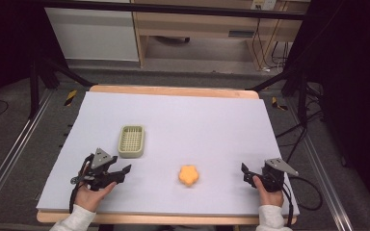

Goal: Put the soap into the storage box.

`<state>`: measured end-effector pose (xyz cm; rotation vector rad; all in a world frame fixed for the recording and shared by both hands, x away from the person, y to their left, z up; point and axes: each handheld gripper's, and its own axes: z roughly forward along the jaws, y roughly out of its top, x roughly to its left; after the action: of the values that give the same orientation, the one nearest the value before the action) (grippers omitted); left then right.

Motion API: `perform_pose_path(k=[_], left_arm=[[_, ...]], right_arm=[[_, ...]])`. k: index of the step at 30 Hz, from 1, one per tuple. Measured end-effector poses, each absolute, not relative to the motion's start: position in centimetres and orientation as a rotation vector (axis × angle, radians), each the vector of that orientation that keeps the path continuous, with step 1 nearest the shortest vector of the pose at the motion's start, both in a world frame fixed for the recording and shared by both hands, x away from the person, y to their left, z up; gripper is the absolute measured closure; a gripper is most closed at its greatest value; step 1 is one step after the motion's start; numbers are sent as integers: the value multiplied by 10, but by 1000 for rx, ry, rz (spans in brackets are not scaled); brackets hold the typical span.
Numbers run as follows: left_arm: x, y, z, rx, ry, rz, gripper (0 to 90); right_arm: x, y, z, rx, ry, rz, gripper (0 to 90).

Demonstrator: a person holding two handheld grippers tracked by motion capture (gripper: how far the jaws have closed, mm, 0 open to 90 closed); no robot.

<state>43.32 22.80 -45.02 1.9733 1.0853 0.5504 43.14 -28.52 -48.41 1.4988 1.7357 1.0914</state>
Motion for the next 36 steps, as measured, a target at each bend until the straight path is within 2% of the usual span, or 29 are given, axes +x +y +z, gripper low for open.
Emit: perform_pose_path(k=[36], left_arm=[[442, 199, -429, 1969, 999, 509, 330]], right_arm=[[433, -286, -483, 1508, 1729, 1079, 68]])
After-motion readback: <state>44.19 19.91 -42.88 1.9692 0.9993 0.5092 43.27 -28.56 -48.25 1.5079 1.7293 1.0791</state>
